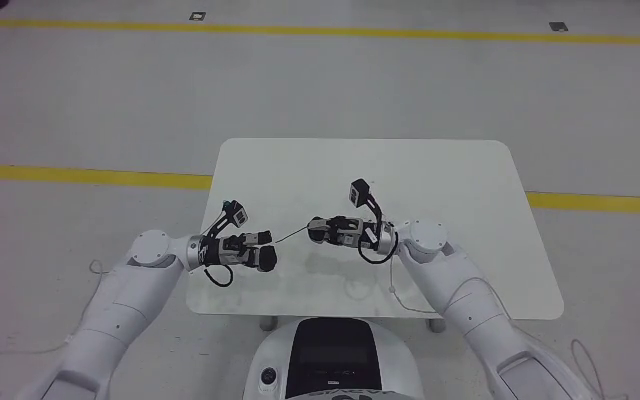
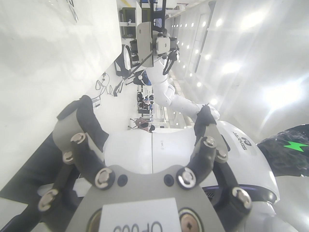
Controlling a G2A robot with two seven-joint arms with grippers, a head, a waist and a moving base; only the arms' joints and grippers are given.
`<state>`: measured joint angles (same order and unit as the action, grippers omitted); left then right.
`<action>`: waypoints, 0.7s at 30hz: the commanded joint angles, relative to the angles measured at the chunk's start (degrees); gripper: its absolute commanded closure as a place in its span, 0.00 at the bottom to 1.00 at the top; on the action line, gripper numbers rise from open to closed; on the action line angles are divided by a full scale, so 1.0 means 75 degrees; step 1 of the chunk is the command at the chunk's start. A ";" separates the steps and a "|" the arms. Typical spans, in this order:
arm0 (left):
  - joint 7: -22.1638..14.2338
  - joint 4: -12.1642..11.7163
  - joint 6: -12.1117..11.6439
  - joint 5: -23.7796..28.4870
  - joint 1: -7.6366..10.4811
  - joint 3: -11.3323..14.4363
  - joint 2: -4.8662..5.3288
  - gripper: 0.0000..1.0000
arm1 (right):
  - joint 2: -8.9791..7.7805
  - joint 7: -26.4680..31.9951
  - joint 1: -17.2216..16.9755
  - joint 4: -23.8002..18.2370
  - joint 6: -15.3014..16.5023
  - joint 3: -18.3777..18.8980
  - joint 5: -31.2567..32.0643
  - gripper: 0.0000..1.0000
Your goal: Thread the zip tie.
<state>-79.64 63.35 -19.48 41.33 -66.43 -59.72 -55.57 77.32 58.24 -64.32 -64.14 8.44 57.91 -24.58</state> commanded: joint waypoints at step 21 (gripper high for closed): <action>0.0000 0.0657 0.0000 0.0211 -0.0121 0.0048 -0.0221 0.00 | 0.0033 0.0302 -0.0317 -0.0463 0.0827 -0.0218 -0.0715 1.00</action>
<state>-79.64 68.23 -19.48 42.96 -67.36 -59.32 -57.16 77.56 60.28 -66.72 -67.67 14.60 56.31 -29.73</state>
